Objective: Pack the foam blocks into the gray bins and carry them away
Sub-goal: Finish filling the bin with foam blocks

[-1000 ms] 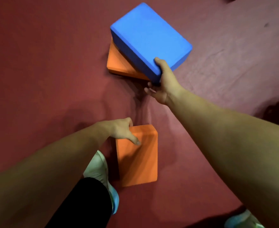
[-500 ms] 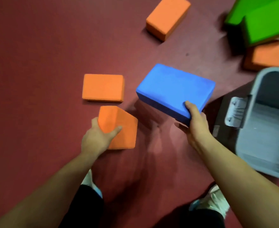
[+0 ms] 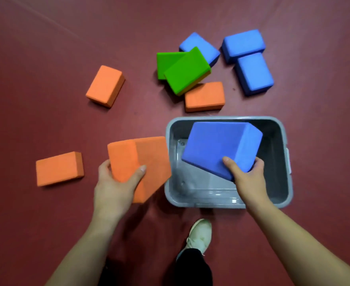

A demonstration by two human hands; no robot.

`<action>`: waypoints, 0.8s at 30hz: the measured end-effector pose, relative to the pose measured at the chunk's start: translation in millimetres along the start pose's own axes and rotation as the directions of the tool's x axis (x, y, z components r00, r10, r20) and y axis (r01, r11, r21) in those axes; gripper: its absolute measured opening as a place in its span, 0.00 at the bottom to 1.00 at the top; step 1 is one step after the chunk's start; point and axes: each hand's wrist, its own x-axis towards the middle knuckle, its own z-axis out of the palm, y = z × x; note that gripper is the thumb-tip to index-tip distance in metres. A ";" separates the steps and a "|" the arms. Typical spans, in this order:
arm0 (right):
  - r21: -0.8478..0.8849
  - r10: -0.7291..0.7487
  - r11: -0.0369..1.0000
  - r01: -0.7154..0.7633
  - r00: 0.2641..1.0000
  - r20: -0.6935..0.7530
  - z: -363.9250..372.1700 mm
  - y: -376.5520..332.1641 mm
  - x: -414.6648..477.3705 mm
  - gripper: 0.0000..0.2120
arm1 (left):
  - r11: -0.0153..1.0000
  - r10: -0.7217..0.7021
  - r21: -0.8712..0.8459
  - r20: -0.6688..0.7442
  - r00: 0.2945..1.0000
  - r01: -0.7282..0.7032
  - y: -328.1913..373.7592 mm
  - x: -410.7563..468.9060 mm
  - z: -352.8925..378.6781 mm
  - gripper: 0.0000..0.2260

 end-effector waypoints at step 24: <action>-0.329 0.134 0.941 -0.076 0.979 0.155 112.0 203.5 135.0 0.43 | 0.966 -0.130 0.259 0.476 0.870 0.003 -117.5 93.8 296.7 0.34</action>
